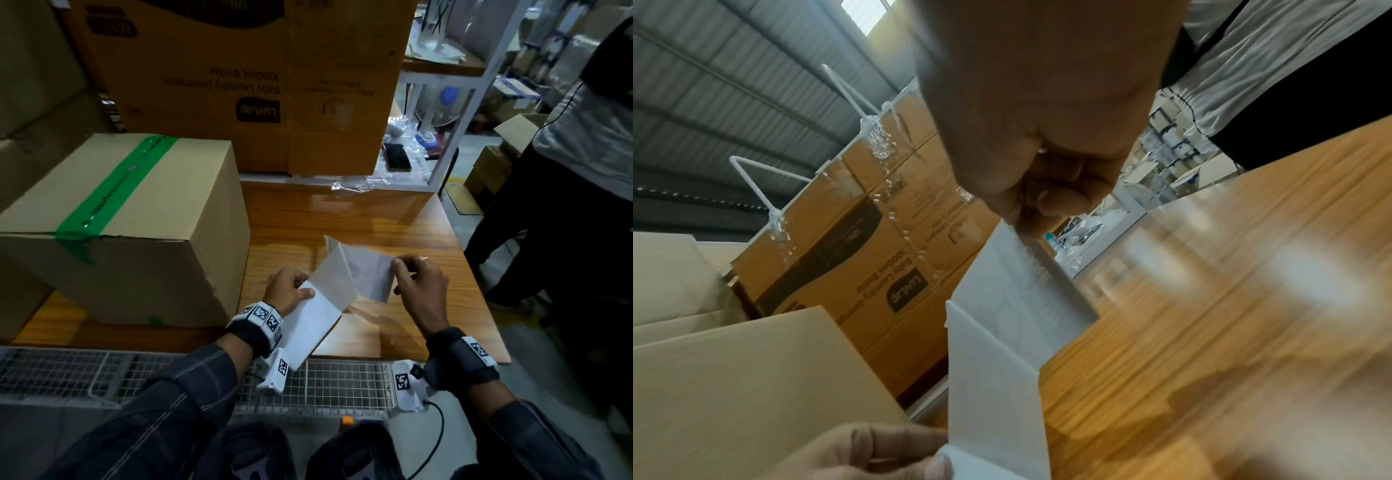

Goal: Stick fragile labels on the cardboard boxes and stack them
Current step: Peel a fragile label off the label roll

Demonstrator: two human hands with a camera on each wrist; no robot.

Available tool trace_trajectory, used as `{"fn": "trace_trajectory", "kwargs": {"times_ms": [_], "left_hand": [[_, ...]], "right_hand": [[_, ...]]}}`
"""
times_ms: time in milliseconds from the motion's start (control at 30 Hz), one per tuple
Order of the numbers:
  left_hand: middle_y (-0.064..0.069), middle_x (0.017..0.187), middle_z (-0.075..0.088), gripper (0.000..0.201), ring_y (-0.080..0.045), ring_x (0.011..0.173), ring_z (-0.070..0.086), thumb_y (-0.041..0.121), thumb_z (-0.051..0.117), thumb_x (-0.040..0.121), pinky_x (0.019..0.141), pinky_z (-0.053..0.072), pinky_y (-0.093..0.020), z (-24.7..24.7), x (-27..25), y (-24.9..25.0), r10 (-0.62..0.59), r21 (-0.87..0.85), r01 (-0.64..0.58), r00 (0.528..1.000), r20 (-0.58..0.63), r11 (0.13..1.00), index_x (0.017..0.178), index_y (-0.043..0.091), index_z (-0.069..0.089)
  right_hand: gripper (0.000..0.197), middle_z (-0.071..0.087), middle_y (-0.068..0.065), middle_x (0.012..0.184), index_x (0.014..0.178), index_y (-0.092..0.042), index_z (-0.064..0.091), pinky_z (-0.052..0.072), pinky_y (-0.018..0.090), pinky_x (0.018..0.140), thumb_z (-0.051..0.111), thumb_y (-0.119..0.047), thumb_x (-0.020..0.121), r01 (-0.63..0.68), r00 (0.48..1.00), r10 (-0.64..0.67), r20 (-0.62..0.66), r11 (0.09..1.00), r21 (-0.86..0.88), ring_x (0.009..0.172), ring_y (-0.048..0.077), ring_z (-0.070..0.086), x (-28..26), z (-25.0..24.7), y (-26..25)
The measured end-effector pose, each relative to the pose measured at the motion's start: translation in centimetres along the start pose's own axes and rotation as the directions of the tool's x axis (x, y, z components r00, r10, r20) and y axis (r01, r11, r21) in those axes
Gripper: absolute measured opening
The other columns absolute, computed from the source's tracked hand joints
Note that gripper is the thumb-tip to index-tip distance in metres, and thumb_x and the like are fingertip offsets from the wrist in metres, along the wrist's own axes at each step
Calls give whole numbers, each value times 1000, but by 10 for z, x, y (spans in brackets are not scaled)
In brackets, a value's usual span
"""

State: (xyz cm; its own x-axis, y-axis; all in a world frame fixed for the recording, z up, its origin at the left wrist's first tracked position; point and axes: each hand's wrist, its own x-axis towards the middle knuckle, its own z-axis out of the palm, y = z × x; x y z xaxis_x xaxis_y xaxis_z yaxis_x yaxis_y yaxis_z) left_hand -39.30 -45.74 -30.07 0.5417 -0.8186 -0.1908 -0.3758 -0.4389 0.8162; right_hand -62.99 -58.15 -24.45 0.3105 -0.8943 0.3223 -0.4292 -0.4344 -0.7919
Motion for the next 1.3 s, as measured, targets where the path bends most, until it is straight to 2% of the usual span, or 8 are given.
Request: {"fn": "trace_trajectory", "kwargs": {"times_ms": [133, 200, 300, 667, 900, 1033, 1167, 1300], "left_hand": [[-1, 112, 72, 26, -22, 102, 66, 22, 77, 89, 85, 55, -37, 9, 15, 0, -4, 149, 12, 999, -50, 989, 114, 17, 74], [0, 112, 70, 24, -22, 99, 65, 24, 74, 91, 80, 51, -35, 12, 19, -1, -22, 194, 36, 997, -76, 980, 114, 17, 72], [-5, 115, 65, 22, -29, 107, 62, 25, 72, 92, 91, 53, -42, 16, 24, 0, 8, 293, 21, 995, -100, 956, 112, 15, 73], [-9, 132, 54, 39, -33, 124, 50, 21, 73, 91, 102, 45, -48, 18, 16, 20, 54, 401, 30, 979, -196, 916, 128, 18, 59], [-6, 96, 72, 15, -23, 84, 69, 18, 76, 90, 60, 53, -24, 15, -5, 50, 103, -116, -107, 994, -44, 987, 102, 12, 68], [-15, 112, 74, 38, -30, 102, 73, 37, 54, 104, 75, 60, -37, 3, -33, 87, 150, -576, -8, 968, 199, 817, 117, 5, 68], [-17, 121, 72, 64, -34, 110, 71, 60, 41, 101, 94, 57, -52, -10, -46, 109, 116, -764, 162, 948, 297, 625, 129, 6, 61], [-15, 113, 75, 43, -32, 104, 73, 45, 60, 99, 87, 61, -46, -16, -55, 103, 42, -777, 157, 972, 230, 609, 120, 9, 67]], "right_hand": [[16, 74, -2, 83, 93, -15, 76, 47, 10, 52, 63, -21, 99, -11, 995, 10, -99, 1000, -16, 62, 14, 70, 13, -15, 2], [17, 73, -2, 83, 93, -14, 76, 55, 21, 56, 63, -23, 99, 1, 988, -3, -152, 1000, -16, 64, 15, 71, 18, -21, 1], [16, 74, -4, 84, 94, -16, 76, 61, 43, 62, 63, -25, 98, 14, 973, -14, -232, 1000, 0, 62, 12, 70, 23, -32, -4], [9, 66, -22, 80, 98, -31, 69, 61, 47, 57, 64, -24, 101, 109, 923, -67, -380, 990, 90, 71, 7, 71, 19, -60, -37], [10, 74, -7, 92, 106, -23, 73, 63, 42, 56, 64, -26, 102, 209, 898, -133, -419, 968, 140, 82, 9, 75, 19, -56, -49], [11, 76, 1, 90, 102, -15, 76, 60, 43, 61, 68, -21, 99, 319, 884, -292, -365, 948, 13, 77, 16, 73, 1, -41, -52], [9, 75, 2, 94, 103, -11, 76, 59, 31, 60, 70, -13, 97, 428, 874, -433, -219, 901, -73, 75, 16, 71, -36, -13, -45], [15, 75, 3, 106, 108, -11, 75, 60, 34, 72, 67, -16, 97, 562, 824, -567, -1, 817, -131, 88, 18, 72, -69, 10, -28]]}}
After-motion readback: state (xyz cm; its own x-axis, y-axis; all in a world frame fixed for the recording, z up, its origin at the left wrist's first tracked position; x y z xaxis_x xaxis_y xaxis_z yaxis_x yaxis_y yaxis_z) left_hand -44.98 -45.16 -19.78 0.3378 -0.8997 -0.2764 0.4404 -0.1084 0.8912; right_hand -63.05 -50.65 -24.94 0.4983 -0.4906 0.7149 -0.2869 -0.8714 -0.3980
